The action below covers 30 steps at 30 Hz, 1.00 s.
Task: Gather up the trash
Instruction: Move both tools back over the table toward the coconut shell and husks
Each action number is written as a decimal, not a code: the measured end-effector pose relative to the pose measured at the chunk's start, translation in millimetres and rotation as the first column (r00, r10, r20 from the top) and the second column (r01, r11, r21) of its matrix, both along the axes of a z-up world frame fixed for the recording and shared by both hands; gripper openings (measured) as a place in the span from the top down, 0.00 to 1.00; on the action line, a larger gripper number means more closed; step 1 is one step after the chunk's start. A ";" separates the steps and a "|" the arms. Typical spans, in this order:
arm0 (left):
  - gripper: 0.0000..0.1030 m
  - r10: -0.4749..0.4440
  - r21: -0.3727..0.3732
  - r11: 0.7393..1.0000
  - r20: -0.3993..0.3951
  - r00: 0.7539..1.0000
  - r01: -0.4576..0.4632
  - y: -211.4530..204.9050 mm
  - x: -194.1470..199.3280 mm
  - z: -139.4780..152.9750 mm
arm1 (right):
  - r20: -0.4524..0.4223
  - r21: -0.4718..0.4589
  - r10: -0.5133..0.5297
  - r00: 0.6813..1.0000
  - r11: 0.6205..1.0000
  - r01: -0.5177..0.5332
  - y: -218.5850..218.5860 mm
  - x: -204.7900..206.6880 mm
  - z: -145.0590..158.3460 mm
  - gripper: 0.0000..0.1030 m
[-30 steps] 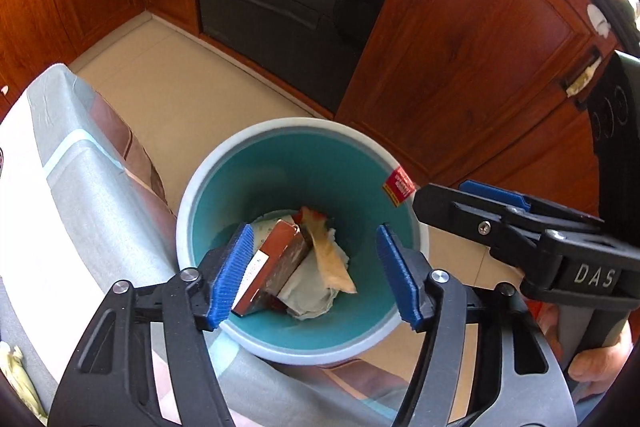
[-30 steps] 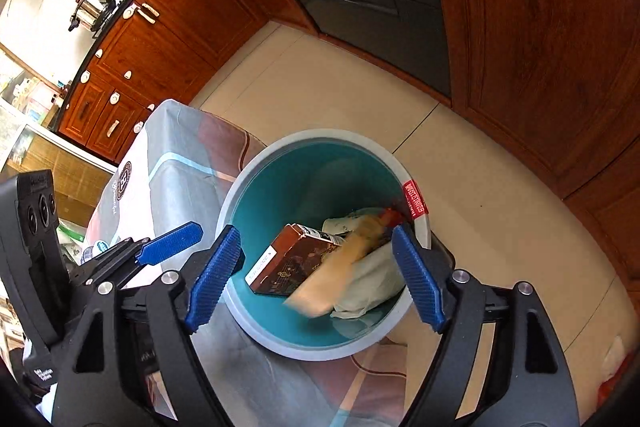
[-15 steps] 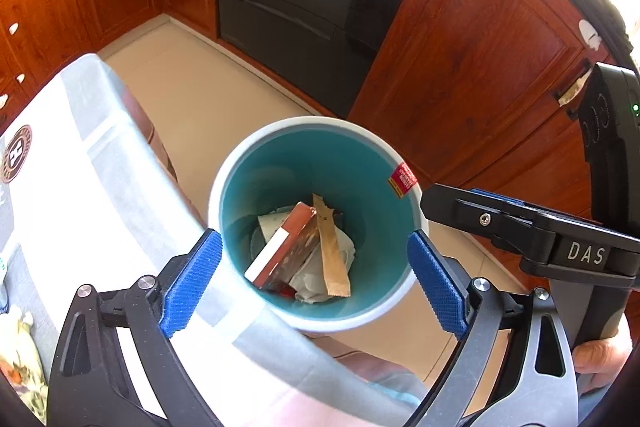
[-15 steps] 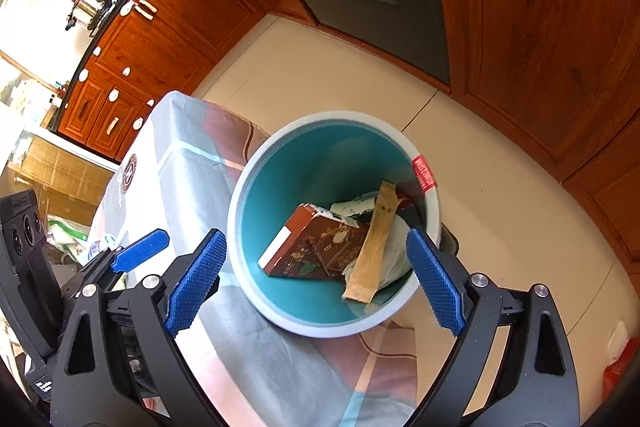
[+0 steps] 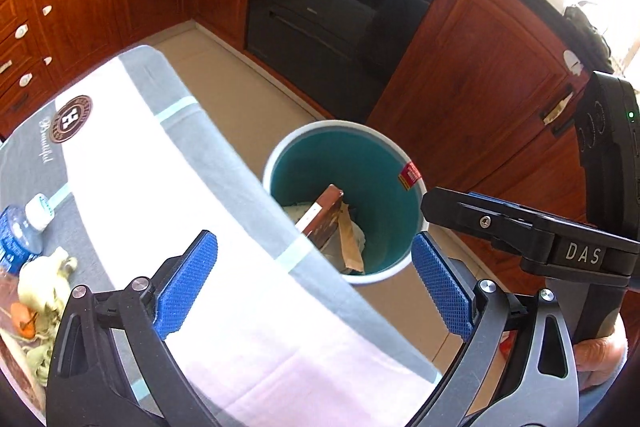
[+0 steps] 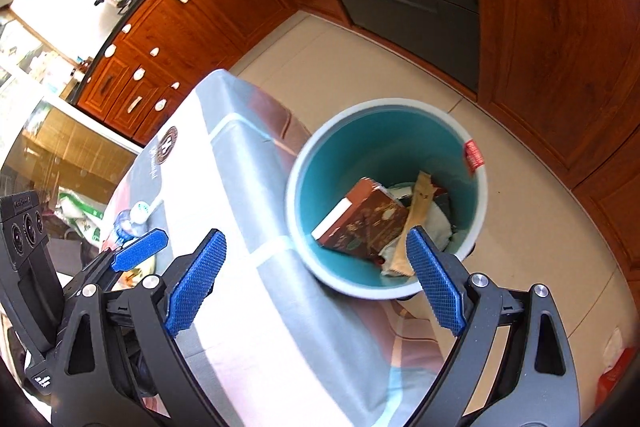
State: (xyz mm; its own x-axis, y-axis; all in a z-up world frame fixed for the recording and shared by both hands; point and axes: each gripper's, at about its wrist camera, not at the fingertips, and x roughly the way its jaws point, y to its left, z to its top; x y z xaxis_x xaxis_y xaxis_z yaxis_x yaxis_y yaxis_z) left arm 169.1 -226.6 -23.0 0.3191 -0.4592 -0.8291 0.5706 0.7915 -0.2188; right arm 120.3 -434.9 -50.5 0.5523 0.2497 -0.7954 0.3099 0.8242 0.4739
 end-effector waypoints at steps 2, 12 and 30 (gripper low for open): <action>0.05 0.017 -0.010 1.000 0.008 1.000 -0.017 10.1 -1.8 3.3 | 0.003 -0.006 0.018 1.000 1.000 -0.018 12.8 -0.8 4.8 0.12; 0.04 0.124 -0.030 0.992 0.027 0.992 -0.123 111.2 -8.5 9.6 | -0.005 0.005 0.146 0.989 0.989 -0.146 94.3 12.6 17.0 0.11; 0.04 0.432 0.026 0.901 0.001 0.902 -0.432 350.5 -9.0 -24.1 | -0.117 0.023 0.403 0.908 0.915 -0.404 259.5 75.1 -14.5 0.11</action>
